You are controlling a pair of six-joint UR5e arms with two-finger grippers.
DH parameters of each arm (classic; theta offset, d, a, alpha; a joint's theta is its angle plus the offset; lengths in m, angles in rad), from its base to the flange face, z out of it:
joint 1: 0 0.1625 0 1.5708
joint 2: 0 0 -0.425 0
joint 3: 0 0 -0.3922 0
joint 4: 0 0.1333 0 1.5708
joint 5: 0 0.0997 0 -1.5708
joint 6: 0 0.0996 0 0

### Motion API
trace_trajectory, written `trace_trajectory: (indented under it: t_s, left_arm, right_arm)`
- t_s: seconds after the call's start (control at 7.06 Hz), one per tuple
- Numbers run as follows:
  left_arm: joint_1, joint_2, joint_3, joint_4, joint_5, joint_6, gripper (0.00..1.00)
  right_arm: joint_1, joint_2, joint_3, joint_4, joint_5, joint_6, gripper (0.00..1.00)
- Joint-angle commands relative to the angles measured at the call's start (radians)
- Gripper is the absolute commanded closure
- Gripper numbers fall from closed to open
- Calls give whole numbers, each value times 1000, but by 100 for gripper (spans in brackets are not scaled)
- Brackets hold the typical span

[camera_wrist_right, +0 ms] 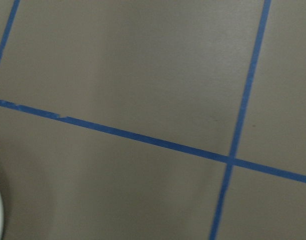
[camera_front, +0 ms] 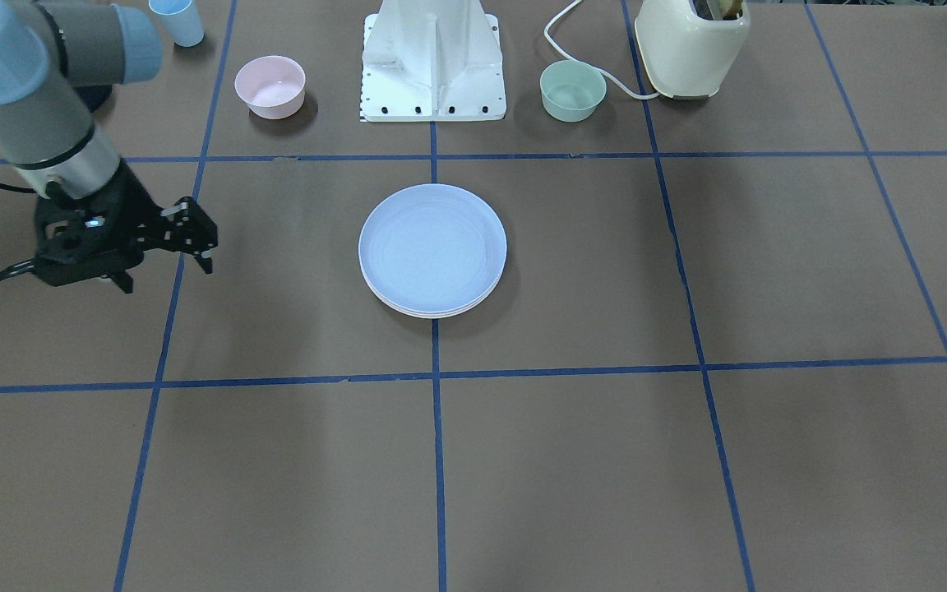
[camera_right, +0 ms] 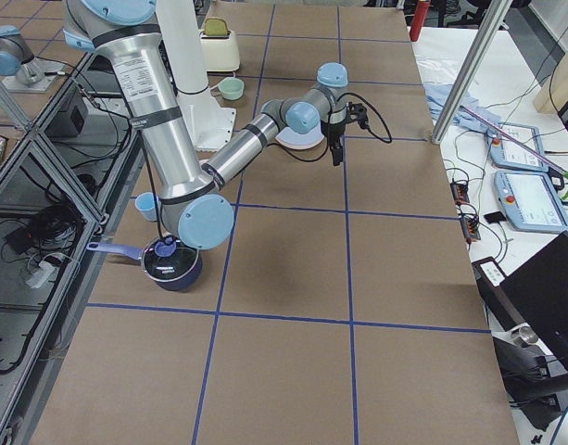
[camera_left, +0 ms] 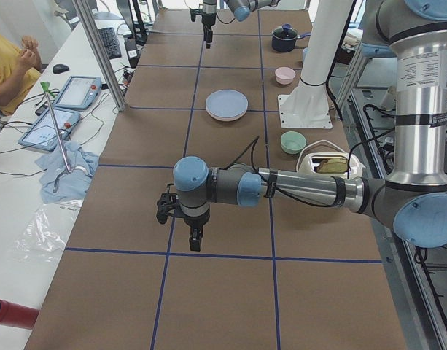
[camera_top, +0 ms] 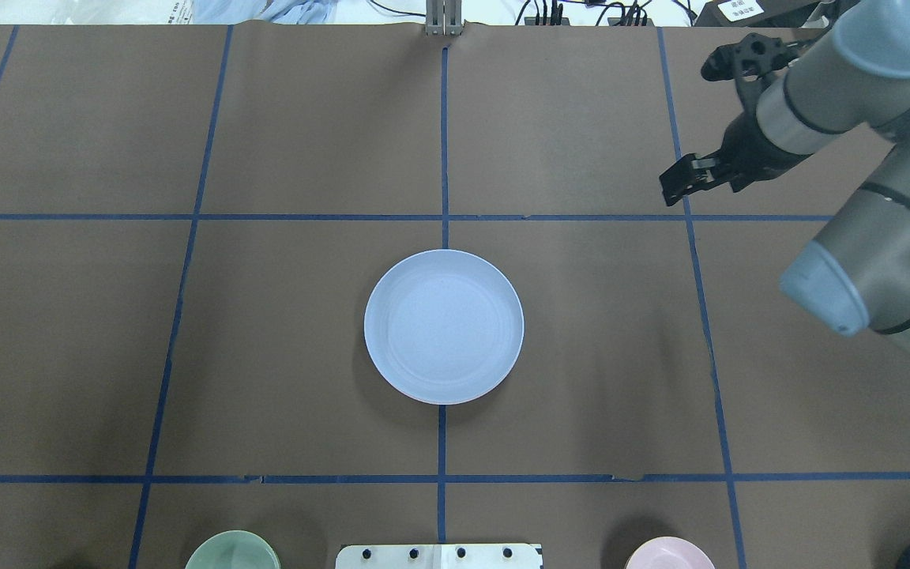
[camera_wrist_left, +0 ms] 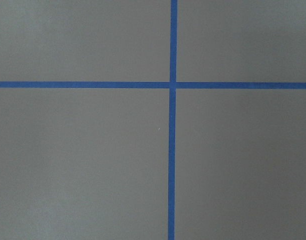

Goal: Stack three plates with pink and blue

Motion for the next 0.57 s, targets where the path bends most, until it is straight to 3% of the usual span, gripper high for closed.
trace_trajectory:
  t_s: [0.0,0.28,0.42]
  left_arm:
    - [-55,11,5,7,2,281,0]
    - [-66,47,14,4,9,283,0]
    - [-66,47,20,4,9,282,0]
  right_arm:
    - [177,-137,-15,-4,85,-310,0]
    - [350,-316,-41,4,134,-571,0]
    - [422,-417,-42,16,127,-581,0]
